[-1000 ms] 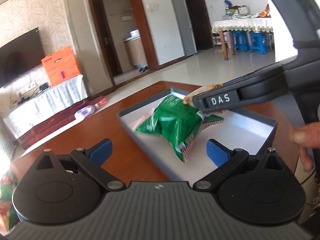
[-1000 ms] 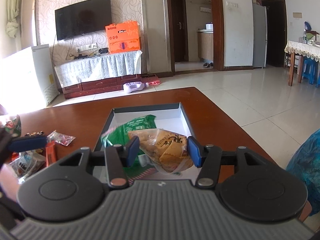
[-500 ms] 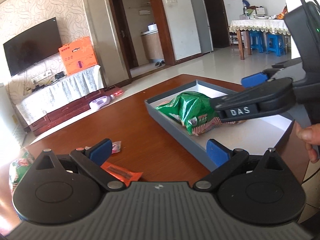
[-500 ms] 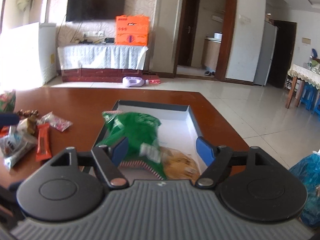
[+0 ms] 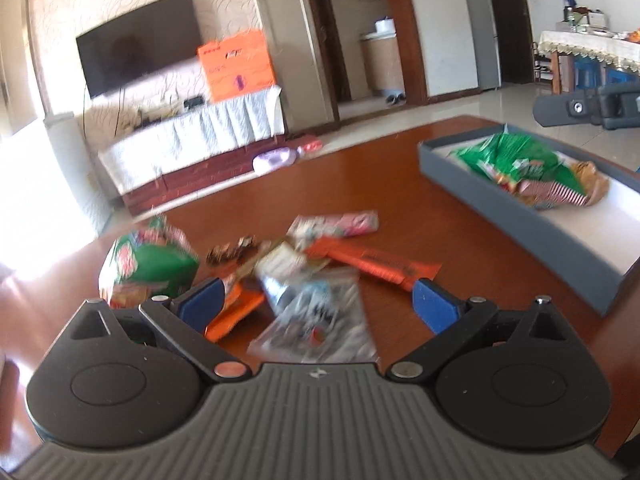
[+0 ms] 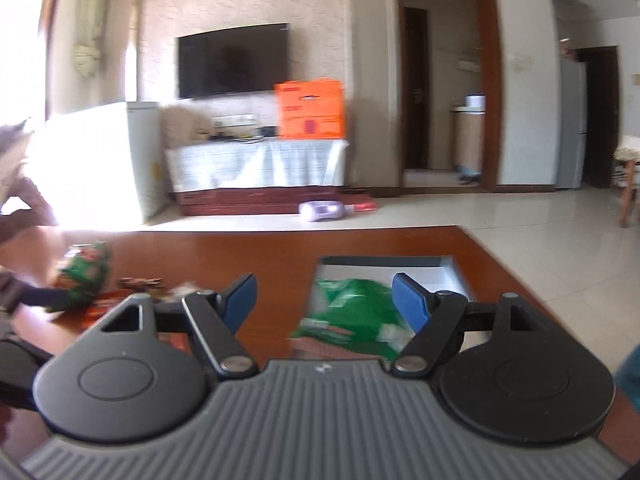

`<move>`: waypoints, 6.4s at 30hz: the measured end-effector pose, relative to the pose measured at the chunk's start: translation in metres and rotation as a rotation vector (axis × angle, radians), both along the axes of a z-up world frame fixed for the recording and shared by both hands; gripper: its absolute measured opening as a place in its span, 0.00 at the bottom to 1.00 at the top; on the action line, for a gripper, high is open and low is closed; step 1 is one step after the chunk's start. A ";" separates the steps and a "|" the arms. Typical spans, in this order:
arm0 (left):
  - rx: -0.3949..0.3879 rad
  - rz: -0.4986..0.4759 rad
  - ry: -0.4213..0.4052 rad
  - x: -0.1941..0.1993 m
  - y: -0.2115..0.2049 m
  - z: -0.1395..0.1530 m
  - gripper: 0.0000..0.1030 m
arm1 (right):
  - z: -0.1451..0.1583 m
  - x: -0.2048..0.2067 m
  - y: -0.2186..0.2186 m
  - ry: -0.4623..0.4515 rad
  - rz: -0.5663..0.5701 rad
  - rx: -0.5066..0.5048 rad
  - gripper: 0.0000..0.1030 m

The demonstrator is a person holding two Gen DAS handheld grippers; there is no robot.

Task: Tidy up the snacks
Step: 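Grasp the clear sunflower-seed bag with the left gripper, then grasp the orange wrapped bar with the right gripper, then carry the seed bag with the left gripper while the right gripper carries the orange bar to the box, then lower the seed bag into the white box and open the left gripper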

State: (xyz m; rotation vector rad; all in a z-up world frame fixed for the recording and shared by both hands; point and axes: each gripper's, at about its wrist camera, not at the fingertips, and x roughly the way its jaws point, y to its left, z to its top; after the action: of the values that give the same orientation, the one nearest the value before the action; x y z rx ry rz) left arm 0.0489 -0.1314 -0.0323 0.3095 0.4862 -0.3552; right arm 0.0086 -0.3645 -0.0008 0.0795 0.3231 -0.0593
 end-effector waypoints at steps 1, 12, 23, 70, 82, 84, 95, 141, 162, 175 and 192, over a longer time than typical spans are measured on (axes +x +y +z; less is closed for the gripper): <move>-0.004 0.001 0.010 0.000 0.003 -0.002 0.99 | 0.000 0.002 0.005 0.010 0.017 -0.004 0.74; -0.014 -0.012 0.054 0.021 -0.009 -0.011 0.98 | -0.003 0.013 0.028 0.061 0.069 -0.042 0.74; -0.019 -0.040 0.082 0.028 -0.015 -0.013 0.80 | -0.008 0.022 0.041 0.100 0.096 -0.064 0.74; -0.061 0.065 0.147 0.027 0.032 -0.021 0.64 | -0.047 0.116 0.123 0.376 0.261 -0.103 0.23; 0.042 0.069 0.074 0.011 0.007 -0.019 0.62 | -0.026 0.082 0.100 0.306 0.216 -0.025 0.23; 0.034 0.056 0.070 0.010 0.000 -0.016 0.62 | -0.021 0.075 0.096 0.289 0.210 -0.017 0.23; 0.003 0.028 0.049 0.009 -0.023 -0.004 0.62 | 0.000 0.055 0.073 0.199 0.184 0.005 0.23; -0.120 -0.113 0.058 0.005 -0.134 0.020 0.63 | 0.016 -0.016 -0.037 0.115 -0.054 0.055 0.23; -0.159 -0.271 0.080 -0.008 -0.191 0.020 0.63 | 0.008 -0.024 -0.051 0.111 -0.132 0.052 0.24; -0.129 -0.300 0.158 0.001 -0.223 -0.012 0.63 | -0.002 -0.021 -0.069 0.148 -0.154 0.066 0.24; -0.091 -0.300 0.154 0.004 -0.211 -0.013 0.77 | -0.007 -0.014 -0.065 0.188 -0.116 0.056 0.24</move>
State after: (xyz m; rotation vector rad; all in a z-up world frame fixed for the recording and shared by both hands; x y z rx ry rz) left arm 0.0533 -0.3426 -0.0451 0.2680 0.5743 -0.6945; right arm -0.0050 -0.4297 -0.0080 0.1491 0.5075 -0.1731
